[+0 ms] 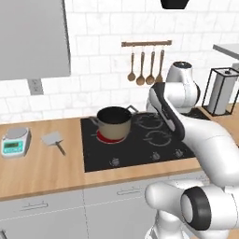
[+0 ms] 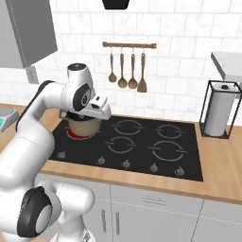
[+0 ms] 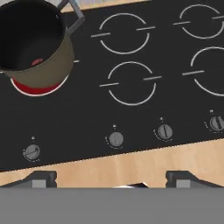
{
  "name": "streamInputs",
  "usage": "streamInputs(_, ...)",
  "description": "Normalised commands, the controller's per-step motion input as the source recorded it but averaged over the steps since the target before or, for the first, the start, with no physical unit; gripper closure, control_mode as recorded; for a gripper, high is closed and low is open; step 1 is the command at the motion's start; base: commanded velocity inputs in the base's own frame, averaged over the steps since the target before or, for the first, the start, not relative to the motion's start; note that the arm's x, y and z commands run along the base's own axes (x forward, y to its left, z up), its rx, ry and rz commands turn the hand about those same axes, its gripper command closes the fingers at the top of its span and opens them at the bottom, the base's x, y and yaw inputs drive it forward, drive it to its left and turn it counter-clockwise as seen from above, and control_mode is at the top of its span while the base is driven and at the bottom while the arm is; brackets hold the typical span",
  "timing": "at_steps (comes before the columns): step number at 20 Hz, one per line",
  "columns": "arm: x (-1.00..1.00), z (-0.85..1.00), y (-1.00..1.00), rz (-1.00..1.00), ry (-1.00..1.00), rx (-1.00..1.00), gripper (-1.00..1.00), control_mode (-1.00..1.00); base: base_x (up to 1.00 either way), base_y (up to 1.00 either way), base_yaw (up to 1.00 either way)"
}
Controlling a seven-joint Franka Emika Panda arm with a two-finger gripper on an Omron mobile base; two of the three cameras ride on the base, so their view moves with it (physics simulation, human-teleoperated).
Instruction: Put the carrot and tomato in the pot. Retrieve the spatula and lightly stir the vegetables in the pot.
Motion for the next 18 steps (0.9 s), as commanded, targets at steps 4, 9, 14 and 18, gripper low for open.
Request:
streamInputs(4, 0.00, 0.00, 0.00, 0.00, 0.00, 0.00, -1.00, 1.00, 0.00, -1.00, 0.04)
streamInputs(9, 0.00, 0.00, 0.00, 0.00, 0.00, 0.00, -1.00, 1.00, 0.00, -1.00, 0.12)
streamInputs(14, 0.00, 0.00, 0.00, 0.00, 0.00, 0.00, -1.00, 1.00, 0.06, -0.97, 0.05)
streamInputs(18, 0.00, 0.00, 0.00, 0.00, 0.00, 0.00, -1.00, 1.00, 0.11, -0.65, 0.00)
